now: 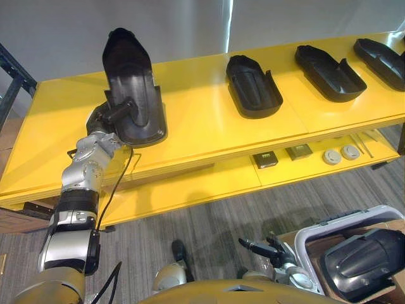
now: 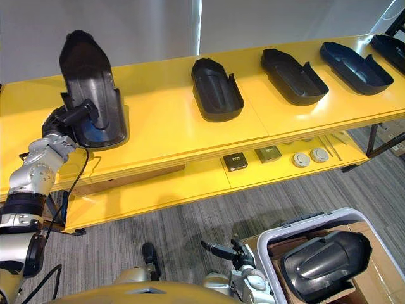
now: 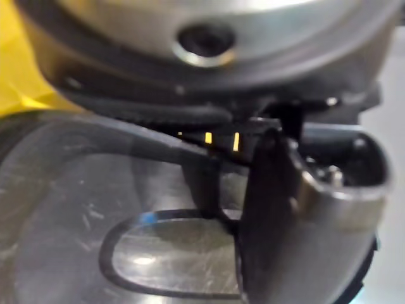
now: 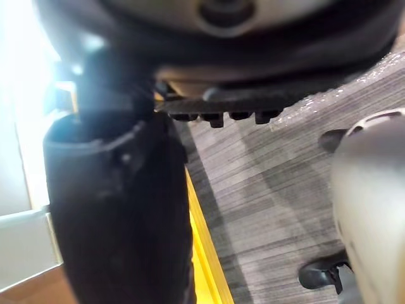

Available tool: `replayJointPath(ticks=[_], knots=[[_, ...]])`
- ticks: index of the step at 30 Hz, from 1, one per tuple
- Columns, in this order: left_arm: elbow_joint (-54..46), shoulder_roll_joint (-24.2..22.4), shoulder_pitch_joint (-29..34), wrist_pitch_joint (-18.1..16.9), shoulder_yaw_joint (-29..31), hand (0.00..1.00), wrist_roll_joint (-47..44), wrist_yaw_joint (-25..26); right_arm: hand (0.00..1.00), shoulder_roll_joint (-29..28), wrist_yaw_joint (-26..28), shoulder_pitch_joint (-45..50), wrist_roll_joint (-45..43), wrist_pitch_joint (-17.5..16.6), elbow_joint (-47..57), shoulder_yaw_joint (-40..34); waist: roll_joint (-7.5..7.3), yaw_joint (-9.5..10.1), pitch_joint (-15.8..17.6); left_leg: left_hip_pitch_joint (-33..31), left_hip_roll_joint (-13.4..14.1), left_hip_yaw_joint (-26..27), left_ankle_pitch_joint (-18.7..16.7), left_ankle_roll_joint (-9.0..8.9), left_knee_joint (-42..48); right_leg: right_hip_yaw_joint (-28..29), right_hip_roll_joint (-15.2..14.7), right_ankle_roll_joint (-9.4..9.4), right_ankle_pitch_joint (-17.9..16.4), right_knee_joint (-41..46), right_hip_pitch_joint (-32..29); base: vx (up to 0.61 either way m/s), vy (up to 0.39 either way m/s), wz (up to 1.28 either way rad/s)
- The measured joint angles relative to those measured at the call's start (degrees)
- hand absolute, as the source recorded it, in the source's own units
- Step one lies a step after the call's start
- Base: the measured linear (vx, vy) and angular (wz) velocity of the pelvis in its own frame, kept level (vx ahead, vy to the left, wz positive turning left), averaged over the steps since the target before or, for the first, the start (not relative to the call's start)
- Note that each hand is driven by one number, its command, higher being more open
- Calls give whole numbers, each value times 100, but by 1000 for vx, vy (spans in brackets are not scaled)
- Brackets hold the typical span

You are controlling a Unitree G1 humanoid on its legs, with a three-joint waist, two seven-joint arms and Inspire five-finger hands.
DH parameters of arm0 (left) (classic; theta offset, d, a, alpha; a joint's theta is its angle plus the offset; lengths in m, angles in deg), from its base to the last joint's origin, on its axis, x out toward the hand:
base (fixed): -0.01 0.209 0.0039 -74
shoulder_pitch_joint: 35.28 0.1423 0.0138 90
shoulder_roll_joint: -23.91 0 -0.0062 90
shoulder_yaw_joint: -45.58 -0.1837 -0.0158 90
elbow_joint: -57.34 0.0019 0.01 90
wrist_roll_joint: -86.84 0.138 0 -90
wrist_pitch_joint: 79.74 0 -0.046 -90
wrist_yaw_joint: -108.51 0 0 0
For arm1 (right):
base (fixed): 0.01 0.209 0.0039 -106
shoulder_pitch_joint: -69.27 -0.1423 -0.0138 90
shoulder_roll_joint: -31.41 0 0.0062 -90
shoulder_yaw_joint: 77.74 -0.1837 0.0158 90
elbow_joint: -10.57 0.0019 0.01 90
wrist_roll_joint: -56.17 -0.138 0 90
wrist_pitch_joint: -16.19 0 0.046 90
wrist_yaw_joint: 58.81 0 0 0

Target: Walk over and take three plastic housings, then place them on the shelf

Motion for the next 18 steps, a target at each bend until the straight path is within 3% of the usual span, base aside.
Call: replayJointPath(ticks=[9,14,15,18], knots=[[303,-22,-394,226,-252,0,25,135,100,7,-16,-118,2,-2,-49,-75,3,-200,145,178,14,30,-72,-93,-7,197,-11,-59,-36,-7,63,1,-2,-11],[525,-30,-639,279,-242,0,23,590,100,31,-58,-133,2,-8,-60,-141,-46,-267,315,173,16,28,-76,-96,-7,197,-10,-58,-35,-15,63,0,0,0],[583,-29,-714,278,-230,100,19,641,100,36,-100,-129,2,-7,-85,-145,-58,-265,327,173,14,27,-80,-100,-7,196,-10,-58,-35,-17,66,0,0,0],[669,-29,-813,278,-210,100,17,720,100,49,-154,-129,1,-6,-108,-151,-57,-271,355,173,13,23,-88,-98,-6,192,-7,-53,-32,-16,69,11,-2,0]])
